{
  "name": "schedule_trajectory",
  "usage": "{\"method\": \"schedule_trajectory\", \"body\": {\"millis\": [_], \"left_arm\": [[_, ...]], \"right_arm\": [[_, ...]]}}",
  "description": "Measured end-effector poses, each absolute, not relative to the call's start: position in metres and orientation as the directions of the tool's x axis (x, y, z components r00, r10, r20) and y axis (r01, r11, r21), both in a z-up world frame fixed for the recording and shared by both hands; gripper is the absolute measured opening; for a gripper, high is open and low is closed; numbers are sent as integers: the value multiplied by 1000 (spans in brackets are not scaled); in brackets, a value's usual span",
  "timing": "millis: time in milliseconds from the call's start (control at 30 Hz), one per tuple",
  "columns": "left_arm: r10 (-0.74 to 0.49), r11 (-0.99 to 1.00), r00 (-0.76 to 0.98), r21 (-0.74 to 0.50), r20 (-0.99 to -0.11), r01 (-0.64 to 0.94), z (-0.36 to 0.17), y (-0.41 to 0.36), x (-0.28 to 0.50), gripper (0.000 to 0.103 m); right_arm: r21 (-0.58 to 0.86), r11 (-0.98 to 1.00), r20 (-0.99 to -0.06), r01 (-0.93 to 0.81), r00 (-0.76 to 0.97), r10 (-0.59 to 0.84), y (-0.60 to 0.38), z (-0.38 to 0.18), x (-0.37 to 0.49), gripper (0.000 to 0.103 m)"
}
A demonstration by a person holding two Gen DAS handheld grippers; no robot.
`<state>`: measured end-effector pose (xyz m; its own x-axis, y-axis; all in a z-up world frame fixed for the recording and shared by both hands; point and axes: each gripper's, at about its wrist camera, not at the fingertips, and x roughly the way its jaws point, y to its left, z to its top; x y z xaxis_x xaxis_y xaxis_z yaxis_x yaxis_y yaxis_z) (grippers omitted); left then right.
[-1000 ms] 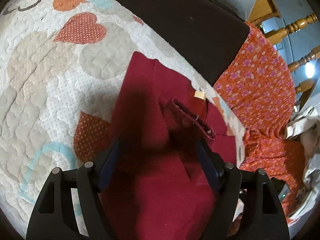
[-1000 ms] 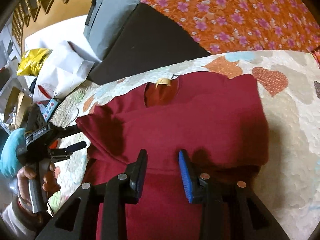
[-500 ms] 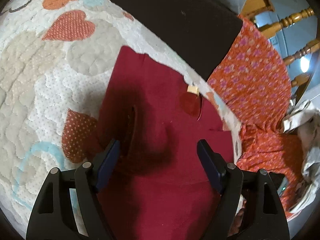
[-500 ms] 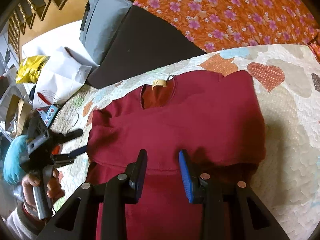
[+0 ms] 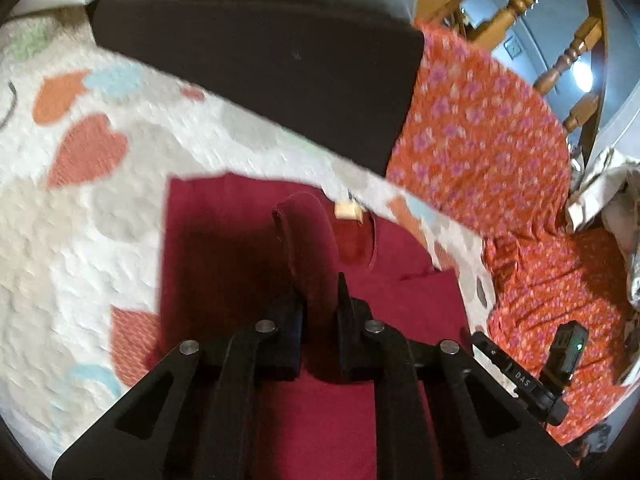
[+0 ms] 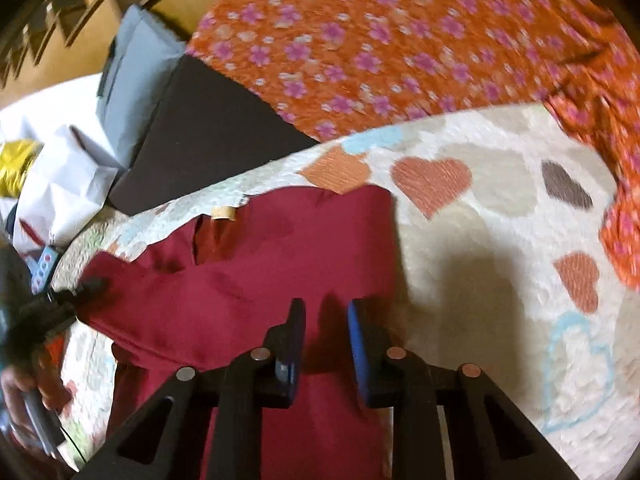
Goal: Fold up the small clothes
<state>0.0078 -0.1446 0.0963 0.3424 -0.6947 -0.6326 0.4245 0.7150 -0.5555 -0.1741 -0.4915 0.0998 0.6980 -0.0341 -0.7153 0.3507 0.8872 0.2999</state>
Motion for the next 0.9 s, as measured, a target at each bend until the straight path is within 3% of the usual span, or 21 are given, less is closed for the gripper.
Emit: {"method": "schedule_trajectory", "body": {"millis": [133, 300, 500, 567, 733, 900], "left_arm": [[-623, 782, 389, -519, -679, 346, 85, -116, 24, 11], [-602, 797, 316, -527, -733, 295, 48, -117, 30, 11], [-544, 833, 347, -444, -764, 329, 51, -126, 15, 13], [-518, 850, 361, -417, -776, 321, 50, -124, 13, 25], [-447, 886, 396, -335, -802, 321, 48, -123, 8, 42], [-401, 903, 440, -267, -804, 336, 56, -117, 0, 45]], "right_arm": [[277, 911, -705, 304, 709, -22, -478, 107, -158, 21], [188, 922, -812, 337, 581, -47, -475, 62, -127, 21], [196, 927, -783, 320, 620, -48, -472, 84, -140, 21], [176, 942, -782, 286, 622, -42, -464, 86, -144, 21], [108, 949, -840, 296, 538, -72, -460, 55, -135, 21], [144, 927, -821, 347, 565, -84, -467, 74, -149, 24]]}}
